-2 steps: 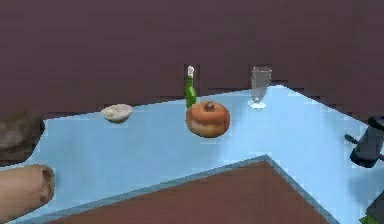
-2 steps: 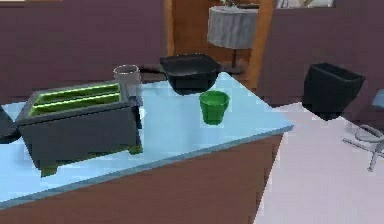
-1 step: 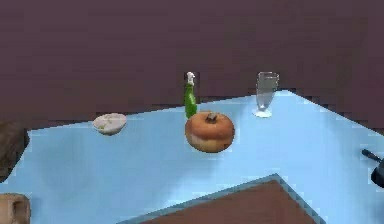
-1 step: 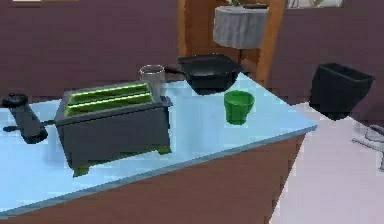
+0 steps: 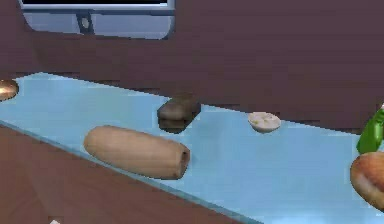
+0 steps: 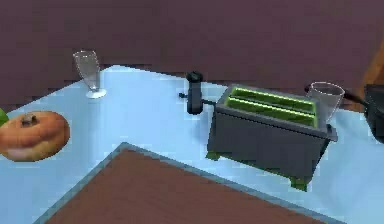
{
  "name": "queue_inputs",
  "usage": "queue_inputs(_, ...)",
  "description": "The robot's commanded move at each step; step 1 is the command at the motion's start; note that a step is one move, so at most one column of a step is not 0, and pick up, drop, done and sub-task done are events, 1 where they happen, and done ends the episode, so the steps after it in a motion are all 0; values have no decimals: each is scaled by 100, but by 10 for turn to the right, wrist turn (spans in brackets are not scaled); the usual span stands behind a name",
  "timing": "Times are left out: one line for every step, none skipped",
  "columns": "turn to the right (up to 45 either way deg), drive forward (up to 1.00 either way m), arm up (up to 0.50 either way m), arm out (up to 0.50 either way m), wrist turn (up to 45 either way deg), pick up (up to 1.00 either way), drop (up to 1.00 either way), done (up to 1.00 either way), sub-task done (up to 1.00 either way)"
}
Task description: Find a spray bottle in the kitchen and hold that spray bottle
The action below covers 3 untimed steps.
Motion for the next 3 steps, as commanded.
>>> queue_inputs(-390, 0, 0, 0, 0, 0, 0, 0, 0)
queue_inputs(-240, 0, 0, 0, 0, 0, 0, 0, 0)
queue_inputs(0, 20, 0, 0, 0, 0, 0, 0, 0)
